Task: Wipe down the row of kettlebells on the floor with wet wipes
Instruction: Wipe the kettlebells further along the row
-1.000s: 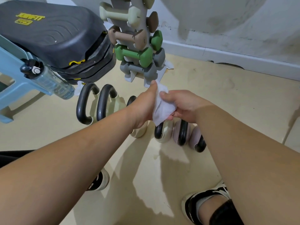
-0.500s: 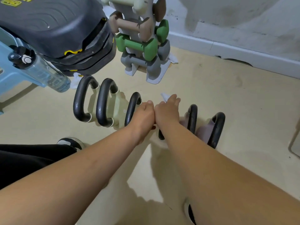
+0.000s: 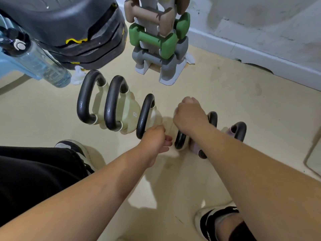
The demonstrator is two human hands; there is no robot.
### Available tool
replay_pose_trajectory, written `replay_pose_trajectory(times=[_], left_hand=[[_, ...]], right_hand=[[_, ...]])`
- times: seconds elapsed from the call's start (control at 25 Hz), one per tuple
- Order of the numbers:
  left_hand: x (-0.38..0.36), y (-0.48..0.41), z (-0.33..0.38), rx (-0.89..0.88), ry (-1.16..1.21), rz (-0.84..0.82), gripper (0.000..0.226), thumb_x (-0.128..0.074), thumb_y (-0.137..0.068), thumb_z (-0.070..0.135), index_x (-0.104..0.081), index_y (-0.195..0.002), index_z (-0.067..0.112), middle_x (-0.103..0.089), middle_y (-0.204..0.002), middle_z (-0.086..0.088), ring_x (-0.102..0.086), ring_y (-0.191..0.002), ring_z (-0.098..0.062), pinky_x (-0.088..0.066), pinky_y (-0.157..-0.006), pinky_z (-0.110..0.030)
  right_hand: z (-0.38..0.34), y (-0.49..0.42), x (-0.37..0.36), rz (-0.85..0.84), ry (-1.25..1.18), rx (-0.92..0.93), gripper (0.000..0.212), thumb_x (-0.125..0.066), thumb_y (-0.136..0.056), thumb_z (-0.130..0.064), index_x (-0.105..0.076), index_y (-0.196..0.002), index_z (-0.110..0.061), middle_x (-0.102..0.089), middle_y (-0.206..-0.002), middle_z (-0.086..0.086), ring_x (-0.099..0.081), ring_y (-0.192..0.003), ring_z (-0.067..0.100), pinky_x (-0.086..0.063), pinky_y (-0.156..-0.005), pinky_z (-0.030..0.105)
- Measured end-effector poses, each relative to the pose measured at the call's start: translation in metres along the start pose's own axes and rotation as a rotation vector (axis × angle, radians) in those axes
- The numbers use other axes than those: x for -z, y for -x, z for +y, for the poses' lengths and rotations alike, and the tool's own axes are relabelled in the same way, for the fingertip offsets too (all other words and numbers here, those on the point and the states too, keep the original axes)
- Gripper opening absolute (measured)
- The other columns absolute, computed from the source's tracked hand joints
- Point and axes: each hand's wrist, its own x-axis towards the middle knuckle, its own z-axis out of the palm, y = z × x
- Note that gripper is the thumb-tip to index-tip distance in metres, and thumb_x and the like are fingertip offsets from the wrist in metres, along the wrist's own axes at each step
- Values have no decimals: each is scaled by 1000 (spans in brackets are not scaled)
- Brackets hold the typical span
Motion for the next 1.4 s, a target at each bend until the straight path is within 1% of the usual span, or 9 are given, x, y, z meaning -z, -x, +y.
replay_pose_trajectory(times=[0.12,0.4,0.52,0.64,0.76,0.96,1.16,1.28,1.4], left_hand=[[4,6,-5,5,13,-2,36,-33,-106,27,-53,-130,9,-70,-101,-14,-69,-86,-25,-59,-87,-40],[4,20,-9,-26,18,-12,41,-30,-110,37,-54,-129,11,-72,-106,-13,-73,-91,-25,-60,-87,-40],[2,18,-6,-19,37,-23,42,-29,-110,38,-55,-127,10,-72,-106,-14,-73,-96,-28,-59,-91,-43],[6,14,-2,-18,41,-5,39,-31,-109,37,-55,-126,11,-72,-108,-14,-73,-103,-30,-60,-92,-42],[9,11,-1,-22,35,0,39,-32,-108,38,-55,-125,11,-73,-108,-13,-74,-97,-27,-61,-88,-40],[5,13,-12,-39,-35,-13,42,-30,-108,39,-55,-127,11,-72,-108,-14,-73,-96,-27,-60,-89,-41],[6,25,-19,-76,-96,-41,38,-32,-107,37,-57,-116,10,-70,-97,-12,-68,-82,-23,-60,-78,-36],[14,30,-15,-165,-85,-45,31,-40,-102,24,-64,-97,4,-66,-82,-12,-62,-74,-22,-53,-63,-27],[35,31,-16,-125,-117,-2,25,-47,-93,12,-68,-83,3,-66,-64,-10,-60,-56,-22,-52,-54,-27]], right_hand=[[8,38,-18,186,222,234,41,-35,-89,-22,-72,-93,-5,-58,-125,12,-24,-143,38,-25,-116,46],[26,86,-37,186,494,678,29,-46,-86,-21,-69,-87,-3,-60,-84,12,-53,-99,36,-26,-115,51],[18,49,-18,165,359,480,39,-38,-89,-27,-68,-99,-5,-59,-101,11,-48,-116,34,-30,-112,45],[10,21,-1,54,-303,51,53,-40,-93,-17,-35,-146,-15,-19,-158,-2,-31,-139,22,-37,-103,30],[-11,16,-2,61,-643,-168,64,-42,-81,-3,-28,-143,-13,-23,-152,0,-52,-94,26,-42,-67,27],[-25,47,-23,180,-1008,-473,37,-40,-95,-21,-37,-132,-17,-58,-99,4,-61,-85,25,-45,-72,32],[-23,87,-49,286,-906,-342,24,-38,-97,-17,-46,-120,-14,-59,-105,12,-59,-91,28,-43,-66,30],[-44,106,-59,331,-805,-63,54,-35,-101,-13,-21,-153,-17,-22,-160,0,-22,-147,13,-27,-118,31],[-58,86,-52,242,-658,14,48,-29,-101,-10,-29,-150,-12,-4,-165,-4,-9,-151,11,-17,-118,22]])
